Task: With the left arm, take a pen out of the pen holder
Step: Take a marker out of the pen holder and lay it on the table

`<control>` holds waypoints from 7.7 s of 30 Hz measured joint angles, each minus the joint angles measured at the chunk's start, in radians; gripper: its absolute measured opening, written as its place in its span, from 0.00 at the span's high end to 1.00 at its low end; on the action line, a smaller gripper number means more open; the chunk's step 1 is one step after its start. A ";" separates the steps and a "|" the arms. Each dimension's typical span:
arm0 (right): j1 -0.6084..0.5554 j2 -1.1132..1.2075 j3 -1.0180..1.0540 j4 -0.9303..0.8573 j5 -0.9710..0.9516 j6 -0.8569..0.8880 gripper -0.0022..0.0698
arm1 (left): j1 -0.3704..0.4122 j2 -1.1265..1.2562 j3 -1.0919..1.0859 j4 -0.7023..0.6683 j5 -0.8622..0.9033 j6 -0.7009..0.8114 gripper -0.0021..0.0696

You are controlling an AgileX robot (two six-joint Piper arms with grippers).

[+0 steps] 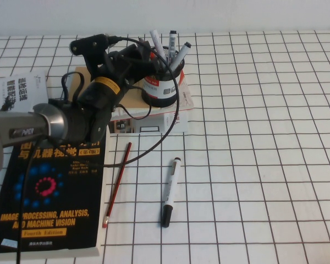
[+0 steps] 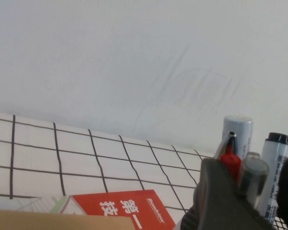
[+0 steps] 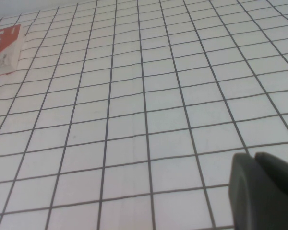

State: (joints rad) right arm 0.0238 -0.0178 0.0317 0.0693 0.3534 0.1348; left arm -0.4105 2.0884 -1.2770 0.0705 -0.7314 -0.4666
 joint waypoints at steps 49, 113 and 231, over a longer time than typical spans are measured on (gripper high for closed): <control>0.000 0.000 0.000 0.000 0.000 0.000 0.99 | 0.000 -0.092 -0.007 0.092 0.010 0.048 0.89; 0.000 0.000 0.000 0.000 0.000 0.000 0.99 | -0.024 -0.239 -0.007 -0.471 1.475 0.536 0.89; 0.000 0.000 0.000 0.000 -0.002 0.000 0.99 | 0.481 -2.097 1.303 -0.217 1.009 0.448 0.98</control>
State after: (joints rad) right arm 0.0238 -0.0178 0.0317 0.0693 0.3515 0.1348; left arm 0.0704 -0.0091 0.0256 -0.1469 0.2778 -0.0185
